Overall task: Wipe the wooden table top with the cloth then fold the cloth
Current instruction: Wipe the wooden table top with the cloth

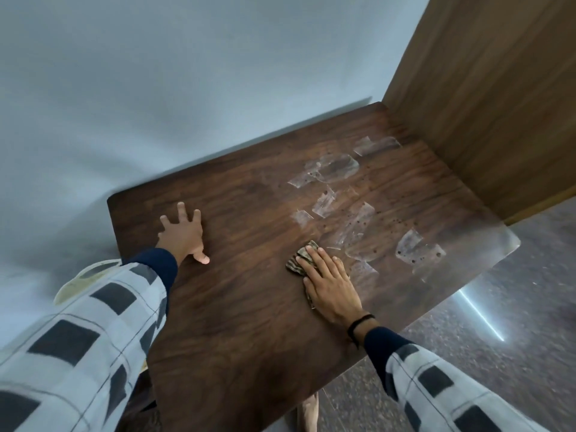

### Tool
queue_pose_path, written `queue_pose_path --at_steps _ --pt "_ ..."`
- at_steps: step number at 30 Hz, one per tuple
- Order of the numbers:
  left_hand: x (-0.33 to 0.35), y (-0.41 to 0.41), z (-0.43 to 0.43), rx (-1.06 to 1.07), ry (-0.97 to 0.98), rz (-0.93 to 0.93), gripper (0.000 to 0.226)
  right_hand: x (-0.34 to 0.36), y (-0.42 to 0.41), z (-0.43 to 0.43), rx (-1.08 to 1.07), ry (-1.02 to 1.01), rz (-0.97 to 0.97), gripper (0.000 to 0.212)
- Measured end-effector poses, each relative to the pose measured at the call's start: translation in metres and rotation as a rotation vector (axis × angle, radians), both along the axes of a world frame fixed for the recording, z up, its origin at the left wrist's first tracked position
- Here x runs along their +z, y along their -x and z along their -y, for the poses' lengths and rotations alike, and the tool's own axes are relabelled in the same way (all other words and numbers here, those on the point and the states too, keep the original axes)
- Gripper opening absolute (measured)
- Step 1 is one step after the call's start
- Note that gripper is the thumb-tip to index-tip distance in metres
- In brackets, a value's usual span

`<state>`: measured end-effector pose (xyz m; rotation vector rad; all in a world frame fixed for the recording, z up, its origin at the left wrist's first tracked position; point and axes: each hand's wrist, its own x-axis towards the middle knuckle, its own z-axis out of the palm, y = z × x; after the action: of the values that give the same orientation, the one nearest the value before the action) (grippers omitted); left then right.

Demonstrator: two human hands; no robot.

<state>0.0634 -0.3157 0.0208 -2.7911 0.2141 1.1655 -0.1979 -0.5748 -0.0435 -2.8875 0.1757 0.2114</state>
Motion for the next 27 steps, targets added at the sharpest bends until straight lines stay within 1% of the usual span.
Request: queue_pose_path --at_steps 2,6,8,11,13,16,17,18,19,20,21,22,23,24,26,27 --pt "0.005 0.014 0.027 -0.065 0.049 -0.025 0.137 0.002 0.0 0.004 0.015 -0.007 -0.006 0.053" --pt "-0.004 0.063 0.083 -0.119 0.159 -0.159 0.154 0.005 -0.002 0.009 0.03 -0.029 -0.041 0.053" --pt "-0.014 0.088 0.098 -0.129 0.158 -0.169 0.157 0.004 -0.001 0.008 0.034 -0.045 -0.035 0.053" --pt "-0.024 0.105 0.102 -0.097 0.146 -0.111 0.158 0.004 0.004 0.008 0.065 -0.047 0.006 0.053" --pt "-0.024 0.107 0.1 -0.091 0.151 -0.083 0.158 -0.001 0.017 0.011 0.171 -0.011 0.04 0.052" --pt "-0.021 0.106 0.099 -0.088 0.153 -0.079 0.157 0.004 0.035 0.04 0.499 0.046 -0.016 0.052" --pt "-0.02 0.107 0.1 -0.084 0.15 -0.078 0.157 0.007 0.034 0.053 0.575 0.069 -0.043 0.053" --pt "-0.018 0.108 0.101 -0.079 0.148 -0.077 0.156 0.011 0.03 0.063 0.583 0.086 -0.06 0.054" --pt "-0.017 0.109 0.101 -0.074 0.146 -0.077 0.156 0.013 0.028 0.066 0.5 0.077 -0.067 0.054" --pt "-0.017 0.109 0.102 -0.074 0.145 -0.078 0.157 0.013 0.03 0.06 0.333 0.043 -0.051 0.053" --pt "-0.018 0.108 0.102 -0.082 0.146 -0.076 0.157 0.009 0.035 0.048 0.163 0.014 -0.002 0.053" --pt "-0.019 0.108 0.102 -0.088 0.145 -0.073 0.157 0.002 0.046 0.031 0.08 -0.029 0.057 0.053" --pt "-0.019 0.107 0.101 -0.09 0.144 -0.073 0.157 -0.005 0.058 0.016 0.115 -0.043 0.098 0.053" --pt "-0.019 0.107 0.101 -0.089 0.14 -0.075 0.157 -0.009 0.072 0.008 0.233 -0.04 0.092 0.055" --pt "-0.018 0.107 0.102 -0.092 0.135 -0.073 0.156 -0.009 0.081 0.029 0.524 0.074 0.067 0.059" --pt "-0.018 0.108 0.102 -0.093 0.136 -0.072 0.156 -0.003 0.076 0.046 0.607 0.131 0.036 0.061"
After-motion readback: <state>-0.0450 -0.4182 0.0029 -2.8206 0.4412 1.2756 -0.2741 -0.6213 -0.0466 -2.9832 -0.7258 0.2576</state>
